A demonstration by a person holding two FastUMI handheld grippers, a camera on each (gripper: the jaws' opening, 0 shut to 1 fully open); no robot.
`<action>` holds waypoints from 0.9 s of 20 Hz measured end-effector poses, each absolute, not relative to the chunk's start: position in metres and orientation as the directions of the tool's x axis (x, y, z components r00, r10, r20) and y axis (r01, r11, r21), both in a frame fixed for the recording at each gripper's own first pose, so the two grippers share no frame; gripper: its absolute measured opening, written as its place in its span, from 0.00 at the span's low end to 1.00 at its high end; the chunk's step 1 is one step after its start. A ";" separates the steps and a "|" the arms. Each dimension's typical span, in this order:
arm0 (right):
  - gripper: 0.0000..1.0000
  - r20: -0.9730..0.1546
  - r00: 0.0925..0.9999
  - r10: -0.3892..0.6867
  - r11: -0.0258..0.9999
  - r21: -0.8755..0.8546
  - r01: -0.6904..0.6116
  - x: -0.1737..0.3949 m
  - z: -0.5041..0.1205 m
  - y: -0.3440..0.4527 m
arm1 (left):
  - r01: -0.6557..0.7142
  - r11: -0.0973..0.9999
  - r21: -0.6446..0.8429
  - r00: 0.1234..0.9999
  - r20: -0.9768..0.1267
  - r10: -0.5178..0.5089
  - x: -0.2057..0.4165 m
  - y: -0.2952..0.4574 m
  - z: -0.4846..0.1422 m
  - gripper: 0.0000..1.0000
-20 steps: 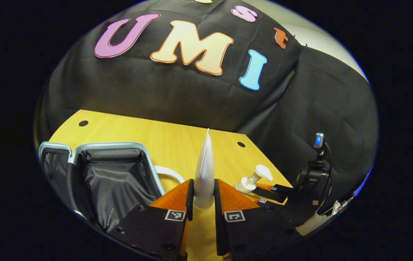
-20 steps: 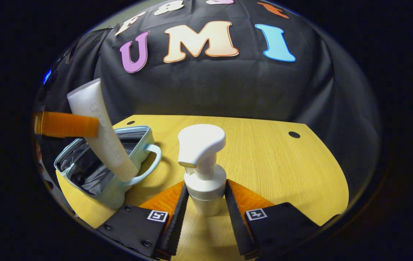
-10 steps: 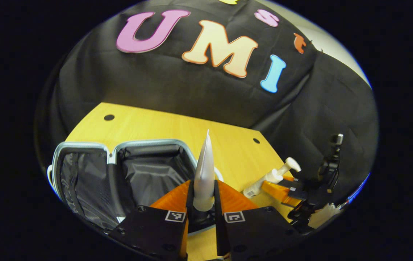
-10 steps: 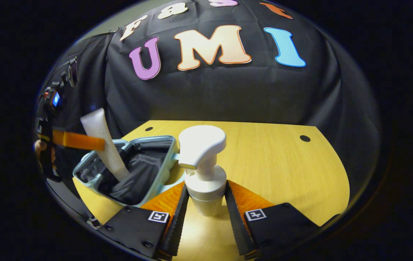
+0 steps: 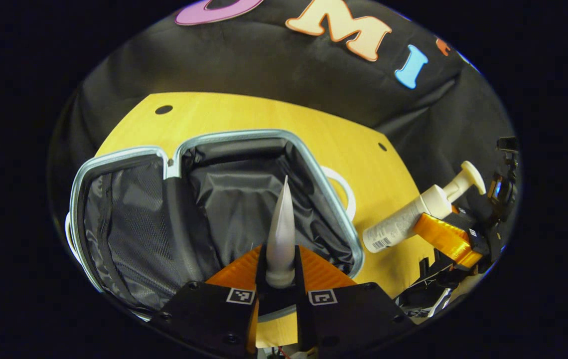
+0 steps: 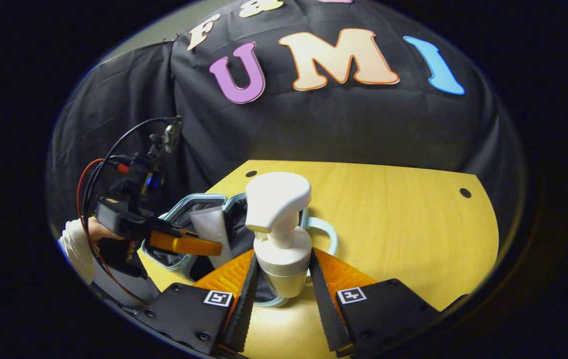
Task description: First open the suitcase, pack the skin care products into it, and then close the suitcase.
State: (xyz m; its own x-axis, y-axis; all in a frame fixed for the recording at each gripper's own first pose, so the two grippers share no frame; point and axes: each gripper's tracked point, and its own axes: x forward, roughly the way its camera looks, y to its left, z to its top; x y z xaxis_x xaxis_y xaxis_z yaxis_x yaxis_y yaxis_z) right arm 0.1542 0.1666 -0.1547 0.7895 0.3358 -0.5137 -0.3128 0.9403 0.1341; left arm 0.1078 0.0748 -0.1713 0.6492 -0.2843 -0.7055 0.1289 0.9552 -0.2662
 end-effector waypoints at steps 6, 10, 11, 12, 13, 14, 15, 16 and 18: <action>0.62 -0.607 0.702 0.372 0.921 0.151 -0.358 0.166 -0.189 0.204 | 0.058 0.956 -0.288 0.682 -0.688 -0.248 0.129 0.098 -0.164 0.29; 0.62 -0.656 0.664 0.359 0.922 0.141 -0.360 0.178 -0.212 0.215 | 0.024 0.952 -0.305 0.765 -0.607 -0.214 0.126 0.119 -0.135 0.75; 0.62 -0.665 0.655 0.359 0.921 0.139 -0.363 0.181 -0.219 0.218 | 0.012 0.952 -0.307 0.792 -0.578 -0.196 0.119 0.128 -0.124 0.79; 0.62 -0.674 0.648 0.355 0.922 0.137 -0.362 0.185 -0.224 0.221 | 0.001 0.949 -0.314 0.818 -0.546 -0.182 0.113 0.136 -0.112 0.80; 0.62 -0.683 0.640 0.352 0.922 0.137 -0.361 0.188 -0.230 0.223 | -0.013 0.945 -0.325 0.843 -0.512 -0.164 0.107 0.146 -0.101 0.82; 0.60 -0.688 0.637 0.348 0.924 0.135 -0.359 0.190 -0.234 0.224 | -0.034 0.942 -0.335 0.870 -0.473 -0.137 0.098 0.159 -0.088 0.83; 0.62 -0.684 0.639 0.352 0.923 0.140 -0.359 0.193 -0.236 0.227 | -0.068 0.940 -0.336 0.901 -0.426 -0.086 0.087 0.175 -0.071 0.87; 0.63 -0.685 0.642 0.345 0.925 0.134 -0.355 0.197 -0.237 0.228 | -0.094 0.940 -0.328 0.926 -0.376 -0.038 0.077 0.193 -0.054 0.88; 0.64 -0.681 0.650 0.336 0.927 0.120 -0.354 0.201 -0.240 0.227 | -0.144 0.951 -0.275 0.947 -0.316 0.052 0.051 0.232 -0.032 0.90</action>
